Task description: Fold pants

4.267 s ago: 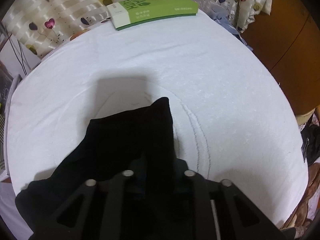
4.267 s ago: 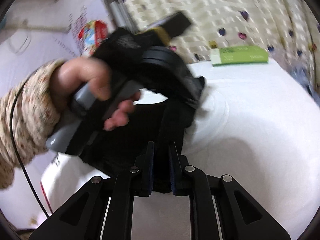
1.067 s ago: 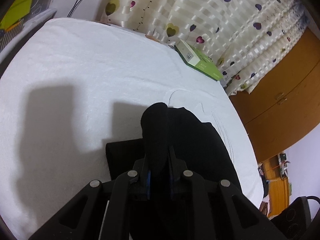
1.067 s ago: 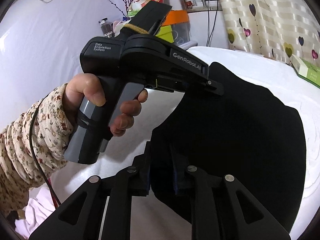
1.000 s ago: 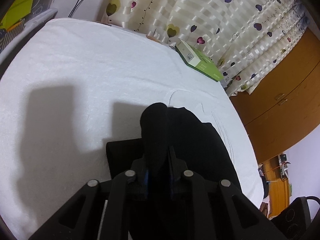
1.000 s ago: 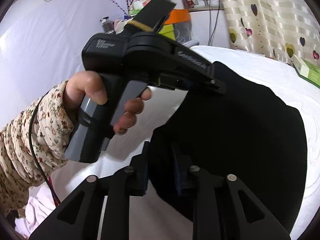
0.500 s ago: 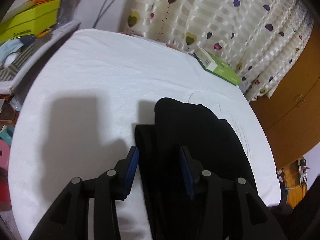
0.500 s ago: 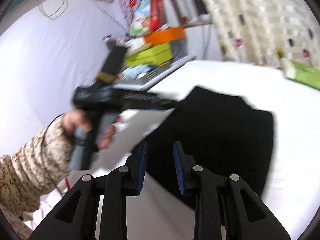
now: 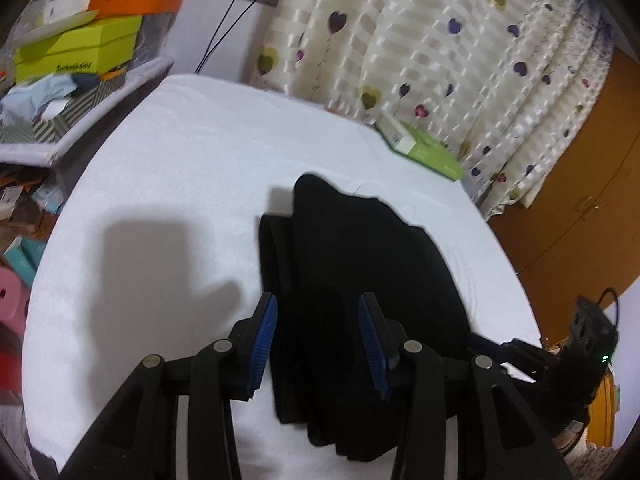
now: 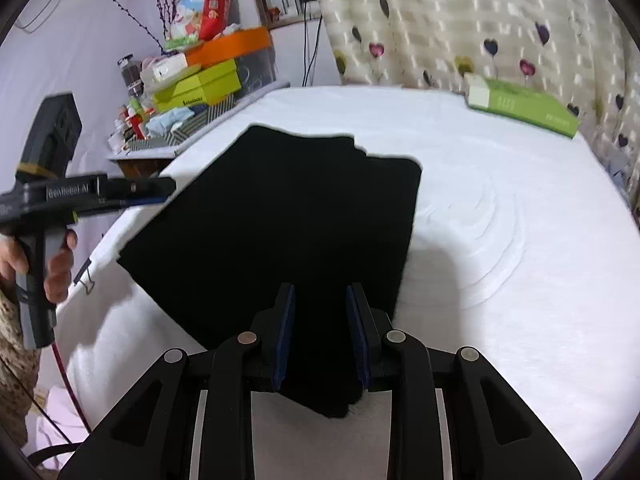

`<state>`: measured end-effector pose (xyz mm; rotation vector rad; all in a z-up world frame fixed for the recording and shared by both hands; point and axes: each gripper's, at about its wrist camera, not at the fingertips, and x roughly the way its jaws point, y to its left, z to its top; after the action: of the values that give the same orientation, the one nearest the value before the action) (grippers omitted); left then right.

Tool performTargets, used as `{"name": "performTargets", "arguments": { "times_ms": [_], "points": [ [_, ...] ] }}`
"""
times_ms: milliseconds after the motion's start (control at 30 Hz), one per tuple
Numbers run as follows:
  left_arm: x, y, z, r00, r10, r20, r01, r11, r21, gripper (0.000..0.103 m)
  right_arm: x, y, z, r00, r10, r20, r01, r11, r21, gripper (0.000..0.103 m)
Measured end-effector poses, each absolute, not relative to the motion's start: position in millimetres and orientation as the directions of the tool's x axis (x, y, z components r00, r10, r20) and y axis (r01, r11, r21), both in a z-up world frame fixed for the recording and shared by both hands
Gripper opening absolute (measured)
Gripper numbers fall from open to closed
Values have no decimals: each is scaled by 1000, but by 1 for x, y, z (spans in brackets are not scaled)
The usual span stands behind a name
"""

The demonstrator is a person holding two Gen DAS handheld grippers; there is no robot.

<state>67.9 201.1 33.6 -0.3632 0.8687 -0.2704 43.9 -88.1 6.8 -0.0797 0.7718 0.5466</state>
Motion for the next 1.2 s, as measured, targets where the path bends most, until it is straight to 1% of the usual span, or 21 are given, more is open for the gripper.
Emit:
{"name": "performTargets", "arguments": {
  "times_ms": [33,133,200,267,300,400,467,533,633,767,800,867,933,967,1067,1200],
  "points": [
    [66,202,32,616,-376,-692,78,903,-422,45,42,-90,8,586,440,-680,-501,857,122,28],
    [54,203,33,628,-391,-673,86,894,-440,45,35,-96,0,545,463,-699,-507,846,164,28],
    [48,201,34,632,-390,-670,92,896,-434,45,27,-92,-7,553,456,-697,-511,846,149,28],
    [43,197,31,622,-390,-679,98,899,-426,45,19,-86,-8,584,428,-690,-518,851,89,28],
    [42,195,29,616,-386,-686,104,904,-416,45,16,-85,-7,583,430,-689,-522,848,87,28],
    [40,193,22,603,-344,-719,83,924,-372,45,11,-85,0,563,480,-672,-559,821,118,28],
    [38,197,20,602,-353,-716,75,918,-390,45,12,-83,-6,554,469,-688,-565,819,102,28],
    [36,200,20,608,-350,-713,67,917,-392,45,15,-81,-13,539,468,-700,-561,820,117,28],
    [35,202,15,602,-340,-723,56,921,-386,45,15,-82,-7,530,475,-702,-563,817,128,29],
    [34,203,9,593,-338,-731,42,919,-391,45,10,-74,9,532,536,-656,-620,774,129,29],
    [34,204,8,593,-339,-731,37,917,-396,47,10,-69,8,525,542,-656,-632,765,125,29],
    [33,208,8,596,-342,-726,20,911,-413,48,10,-56,6,512,547,-662,-660,744,104,33],
    [31,211,10,608,-343,-715,11,905,-425,48,8,-43,5,495,559,-665,-690,718,89,48],
    [30,212,11,615,-338,-712,7,905,-424,48,6,-35,5,483,576,-660,-712,697,87,50],
    [25,220,15,641,-323,-696,-16,901,-433,48,3,-13,2,440,627,-642,-773,628,83,52],
    [20,232,17,665,-310,-679,-54,887,-458,48,7,17,-9,427,606,-671,-797,603,38,53]
  ]
}}
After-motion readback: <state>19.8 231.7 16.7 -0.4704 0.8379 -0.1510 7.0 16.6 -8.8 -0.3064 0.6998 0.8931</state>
